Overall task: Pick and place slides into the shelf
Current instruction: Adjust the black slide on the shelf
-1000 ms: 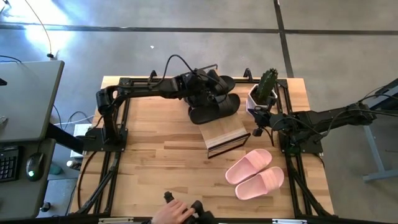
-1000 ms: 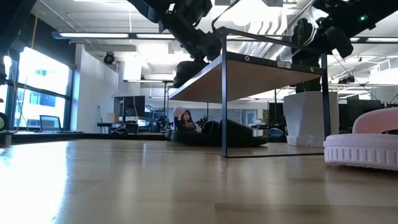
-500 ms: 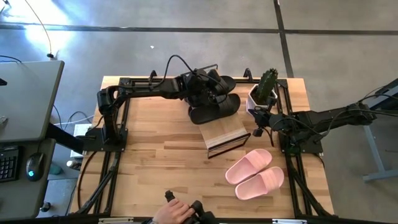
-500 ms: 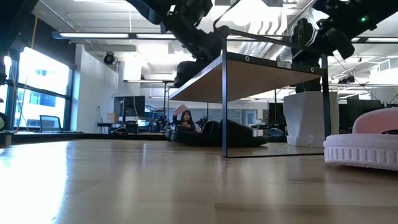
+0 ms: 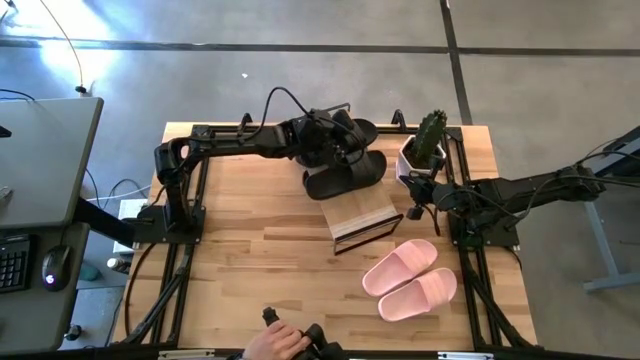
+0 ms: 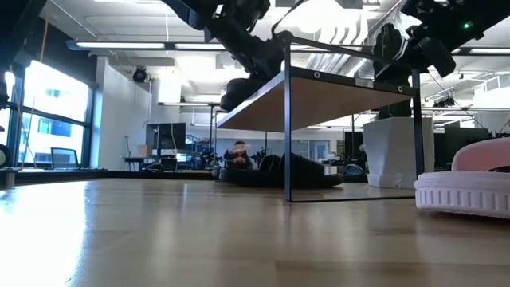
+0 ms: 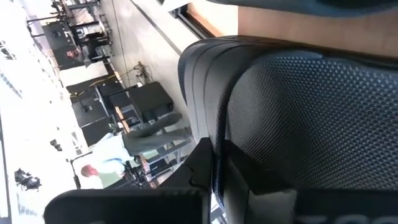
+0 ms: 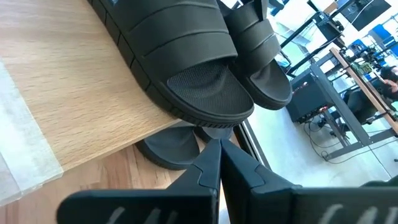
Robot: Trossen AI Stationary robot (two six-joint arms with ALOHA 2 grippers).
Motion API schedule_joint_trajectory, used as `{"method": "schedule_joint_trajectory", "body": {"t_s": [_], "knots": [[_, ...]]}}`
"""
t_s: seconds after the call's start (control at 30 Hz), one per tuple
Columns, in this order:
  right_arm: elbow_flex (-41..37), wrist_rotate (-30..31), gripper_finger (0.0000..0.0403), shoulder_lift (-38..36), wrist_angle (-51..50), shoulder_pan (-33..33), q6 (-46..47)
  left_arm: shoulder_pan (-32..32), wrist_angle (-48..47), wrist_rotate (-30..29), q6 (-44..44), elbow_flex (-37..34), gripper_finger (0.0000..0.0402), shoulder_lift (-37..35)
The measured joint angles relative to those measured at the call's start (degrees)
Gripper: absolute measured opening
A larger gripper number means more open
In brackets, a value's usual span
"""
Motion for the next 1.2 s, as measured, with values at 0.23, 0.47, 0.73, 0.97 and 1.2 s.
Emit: {"method": "schedule_joint_trajectory", "body": {"t_s": [0.23, 0.47, 0.73, 0.97, 1.2], "knots": [[0.0, 0.01, 0.0, 0.01, -1.23, -0.01, 1.42, 0.04, -1.93, 0.38, 0.01, 0.07, 0.0002, -0.68], [0.0, 0.02, 0.0, 0.01, -1.11, -0.11, 1.33, 0.02, -6.12, 4.74, -0.2, 0.07, 0.0001, -4.9], [0.0, 0.02, 0.0, 0.0, -1.02, -0.11, 1.77, 0.54, -9.94, 7.27, 0.25, 0.11, 0.0, -4.81], [0.0, 0.02, 0.0, 0.01, -1.01, -0.11, 2.09, 1.64, -8.89, 10.78, -2.0, 0.11, 0.0, -4.61], [0.0, 0.02, 0.0, 0.0, -1.03, -0.11, 2.11, 1.55, -7.42, 9.83, -1.04, 0.09, 0.0, -3.1]]}}
